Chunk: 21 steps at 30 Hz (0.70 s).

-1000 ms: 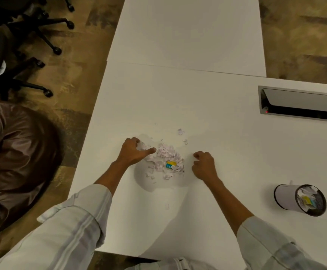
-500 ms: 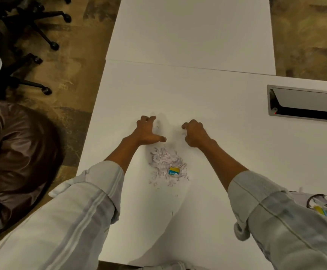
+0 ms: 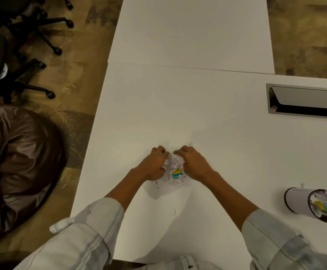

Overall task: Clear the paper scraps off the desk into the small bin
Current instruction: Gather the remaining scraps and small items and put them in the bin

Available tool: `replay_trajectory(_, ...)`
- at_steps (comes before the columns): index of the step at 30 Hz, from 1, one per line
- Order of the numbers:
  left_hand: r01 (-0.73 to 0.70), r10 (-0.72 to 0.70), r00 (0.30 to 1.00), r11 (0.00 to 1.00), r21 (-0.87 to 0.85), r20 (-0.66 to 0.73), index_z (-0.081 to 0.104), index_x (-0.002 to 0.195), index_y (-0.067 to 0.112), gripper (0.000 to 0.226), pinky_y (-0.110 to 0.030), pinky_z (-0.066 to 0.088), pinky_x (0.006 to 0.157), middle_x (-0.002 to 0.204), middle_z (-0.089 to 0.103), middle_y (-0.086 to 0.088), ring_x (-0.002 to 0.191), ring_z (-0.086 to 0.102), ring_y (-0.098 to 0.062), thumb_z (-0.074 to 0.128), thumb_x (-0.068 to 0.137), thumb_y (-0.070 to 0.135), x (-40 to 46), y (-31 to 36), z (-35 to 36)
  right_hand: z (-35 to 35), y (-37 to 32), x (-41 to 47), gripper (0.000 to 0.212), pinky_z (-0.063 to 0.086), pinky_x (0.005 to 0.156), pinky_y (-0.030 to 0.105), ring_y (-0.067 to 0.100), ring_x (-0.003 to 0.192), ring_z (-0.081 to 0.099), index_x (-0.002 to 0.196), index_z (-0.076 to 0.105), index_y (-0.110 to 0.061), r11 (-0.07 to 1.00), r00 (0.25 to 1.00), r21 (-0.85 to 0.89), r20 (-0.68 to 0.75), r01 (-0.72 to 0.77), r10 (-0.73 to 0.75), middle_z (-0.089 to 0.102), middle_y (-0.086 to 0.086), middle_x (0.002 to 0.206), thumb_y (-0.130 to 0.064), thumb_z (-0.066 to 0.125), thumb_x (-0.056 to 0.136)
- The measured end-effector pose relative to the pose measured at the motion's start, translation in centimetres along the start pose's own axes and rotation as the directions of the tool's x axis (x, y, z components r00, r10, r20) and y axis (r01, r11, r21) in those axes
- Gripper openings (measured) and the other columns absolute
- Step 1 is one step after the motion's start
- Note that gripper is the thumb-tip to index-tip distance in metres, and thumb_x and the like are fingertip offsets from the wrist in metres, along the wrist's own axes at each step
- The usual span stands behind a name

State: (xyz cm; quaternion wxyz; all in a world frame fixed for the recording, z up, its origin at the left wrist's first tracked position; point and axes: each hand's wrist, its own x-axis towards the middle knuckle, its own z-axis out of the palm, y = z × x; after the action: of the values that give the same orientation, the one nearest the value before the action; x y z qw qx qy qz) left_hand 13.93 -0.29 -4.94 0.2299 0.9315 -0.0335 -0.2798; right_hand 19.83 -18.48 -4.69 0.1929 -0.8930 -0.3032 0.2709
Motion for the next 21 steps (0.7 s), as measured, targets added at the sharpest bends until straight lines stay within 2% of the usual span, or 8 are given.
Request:
replay_trajectory(3, 0.030, -0.047, 0.993, 0.986, -0.163, -0.106, 0.028, 0.147, 0.008, 0.075, -0.039, 0.038, 0.110, 0.146, 0.033, -0.014, 0.135, 0.030, -0.030, 0.064, 0.083, 0.019, -1.7, -0.8, 0.2, -1.4, 2.2, -1.3, 0.063, 0.049, 0.098, 0.039, 0.026, 0.123, 0.047, 0.134, 0.052, -0.014, 0.976, 0.972, 0.140, -0.147, -0.166, 0.186, 0.051, 0.009, 0.133, 0.007, 0.058, 0.074)
replay_trajectory(5, 0.080, -0.104, 0.980, 0.986, -0.148, -0.169, 0.025, 0.148, 0.010, 0.086, -0.040, 0.034, 0.112, 0.149, 0.028, -0.013, 0.138, 0.026, -0.031, 0.070, 0.077, 0.026, -2.2, -1.5, 0.1, -2.3, 3.5, -1.3, 0.065, 0.047, 0.100, 0.039, 0.031, 0.124, 0.045, 0.137, 0.048, -0.009, 0.961, 0.945, 0.114, -0.183, -0.252, 0.269, 0.048, 0.014, 0.136, 0.008, 0.059, 0.075)
replay_trajectory(7, 0.158, -0.173, 0.972, 0.982, -0.101, -0.159, 0.021, 0.149, 0.010, 0.097, -0.043, 0.034, 0.110, 0.151, 0.024, -0.014, 0.138, 0.023, -0.033, 0.075, 0.072, 0.034, -2.1, -2.0, -0.3, -2.7, 4.1, -0.5, 0.065, 0.047, 0.100, 0.041, 0.035, 0.125, 0.043, 0.139, 0.044, -0.005, 0.950, 0.937, 0.053, -0.156, -0.309, 0.314, 0.045, 0.017, 0.138, 0.007, 0.060, 0.077)
replay_trajectory(11, 0.235, -0.239, 0.966, 0.970, -0.057, -0.099, 0.023, 0.146, 0.007, 0.100, -0.044, 0.040, 0.105, 0.146, 0.026, -0.016, 0.133, 0.027, -0.033, 0.079, 0.069, 0.037, -1.6, -1.5, -0.2, -1.8, 2.8, 0.8, 0.062, 0.048, 0.096, 0.040, 0.034, 0.120, 0.045, 0.137, 0.047, -0.005, 0.972, 0.972, -0.057, -0.072, -0.228, 0.224, 0.046, 0.018, 0.133, 0.008, 0.059, 0.078)
replay_trajectory(13, 0.214, -0.223, 0.972, 0.971, -0.109, -0.076, 0.032, 0.142, 0.006, 0.091, -0.043, 0.041, 0.105, 0.141, 0.030, -0.017, 0.131, 0.030, -0.033, 0.080, 0.070, 0.034, -1.6, -0.7, 0.6, -0.6, 1.5, 1.1, 0.060, 0.048, 0.096, 0.040, 0.032, 0.120, 0.045, 0.137, 0.048, -0.007, 0.986, 0.991, -0.097, -0.011, -0.136, 0.136, 0.047, 0.016, 0.132, 0.006, 0.059, 0.080)
replay_trajectory(16, 0.159, -0.170, 0.985, 0.956, -0.246, -0.023, 0.039, 0.139, 0.010, 0.083, -0.041, 0.039, 0.107, 0.136, 0.039, -0.016, 0.129, 0.037, -0.032, 0.079, 0.070, 0.033, -2.5, 0.2, 1.7, 1.2, 0.1, 0.5, 0.057, 0.047, 0.097, 0.037, 0.030, 0.119, 0.047, 0.134, 0.051, -0.009, 0.993, 0.996, -0.105, 0.062, -0.058, 0.064, 0.051, 0.014, 0.129, -0.007, 0.069, 0.081)
replay_trajectory(18, 0.133, -0.162, 0.985, 0.925, -0.355, -0.051, 0.037, 0.142, 0.011, 0.087, -0.037, 0.041, 0.105, 0.134, 0.042, -0.015, 0.127, 0.043, -0.030, 0.079, 0.068, 0.030, -3.7, -0.1, 2.1, 1.5, 0.5, -0.7, 0.056, 0.046, 0.097, 0.036, 0.030, 0.119, 0.050, 0.134, 0.052, -0.009, 0.997, 0.996, -0.021, 0.031, -0.077, 0.078, 0.054, 0.013, 0.127, -0.007, 0.068, 0.080)
replay_trajectory(21, 0.151, -0.231, 0.963, 0.889, -0.433, -0.138, 0.033, 0.144, 0.011, 0.092, -0.038, 0.047, 0.101, 0.136, 0.041, -0.012, 0.125, 0.047, -0.028, 0.082, 0.068, 0.023, -5.7, -1.7, 2.7, 1.1, 2.1, -3.7, 0.059, 0.051, 0.090, 0.035, 0.027, 0.112, 0.057, 0.130, 0.054, -0.010, 0.959, 0.956, 0.200, -0.176, -0.199, 0.235, 0.057, 0.011, 0.122, -0.005, 0.068, 0.073)
